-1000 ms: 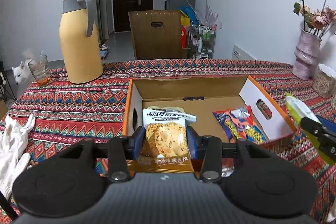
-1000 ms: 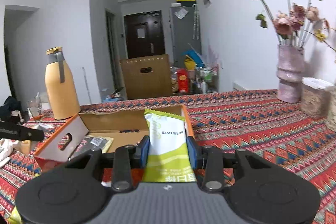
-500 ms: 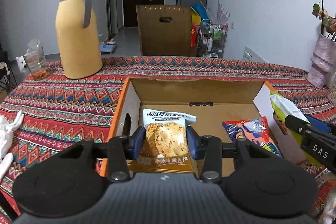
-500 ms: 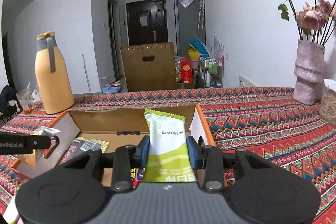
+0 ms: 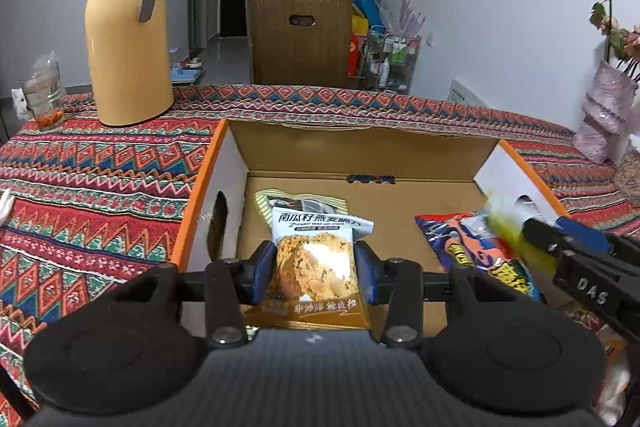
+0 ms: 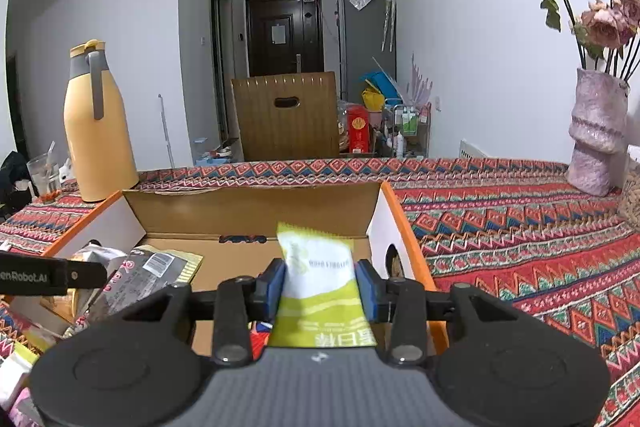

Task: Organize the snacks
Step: 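Carry the bar and cookie packet over the box and lower them in, then open both grippers to drop the snacks into the box and withdraw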

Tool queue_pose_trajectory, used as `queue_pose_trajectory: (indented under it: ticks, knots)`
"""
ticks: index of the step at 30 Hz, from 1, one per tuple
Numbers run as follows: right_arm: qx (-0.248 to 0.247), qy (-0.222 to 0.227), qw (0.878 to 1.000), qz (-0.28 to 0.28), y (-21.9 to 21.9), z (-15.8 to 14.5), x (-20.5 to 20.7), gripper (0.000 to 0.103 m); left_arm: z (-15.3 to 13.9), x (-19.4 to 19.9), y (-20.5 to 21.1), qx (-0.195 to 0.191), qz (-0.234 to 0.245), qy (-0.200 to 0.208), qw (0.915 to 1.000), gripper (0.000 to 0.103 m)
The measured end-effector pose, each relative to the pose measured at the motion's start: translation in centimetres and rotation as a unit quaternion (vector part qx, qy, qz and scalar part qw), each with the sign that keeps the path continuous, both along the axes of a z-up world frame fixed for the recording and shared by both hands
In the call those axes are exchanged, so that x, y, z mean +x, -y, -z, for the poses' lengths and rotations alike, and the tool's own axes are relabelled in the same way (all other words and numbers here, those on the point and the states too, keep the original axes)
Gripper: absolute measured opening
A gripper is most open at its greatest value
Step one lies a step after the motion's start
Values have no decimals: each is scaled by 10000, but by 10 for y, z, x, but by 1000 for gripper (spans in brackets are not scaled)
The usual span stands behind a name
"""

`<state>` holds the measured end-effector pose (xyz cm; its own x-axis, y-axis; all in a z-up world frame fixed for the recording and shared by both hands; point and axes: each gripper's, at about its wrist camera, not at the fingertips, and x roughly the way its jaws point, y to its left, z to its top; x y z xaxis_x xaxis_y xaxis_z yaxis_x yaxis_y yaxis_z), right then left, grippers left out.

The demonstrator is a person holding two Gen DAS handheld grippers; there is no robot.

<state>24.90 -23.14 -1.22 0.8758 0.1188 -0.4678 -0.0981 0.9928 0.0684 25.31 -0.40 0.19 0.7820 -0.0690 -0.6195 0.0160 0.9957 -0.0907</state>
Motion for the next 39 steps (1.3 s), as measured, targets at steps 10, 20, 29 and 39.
queue_pose_trajectory:
  ticks: [10, 20, 29, 39]
  knots:
    - [375, 131, 9988, 284, 15, -7, -14, 103, -12, -20, -5, -174, -210, 393, 9989, 103]
    - [326, 205, 9986, 367, 12, -13, -28, 103, -13, -29, 2, -141, -209, 459, 9986, 103]
    - [356, 184, 9984, 403, 14, -16, -33, 103, -12, -30, 1, -178, -259, 430, 9986, 103]
    - [216, 194, 9986, 449, 19, -30, -41, 103, -34, -51, 9, -64, -267, 513, 9983, 103]
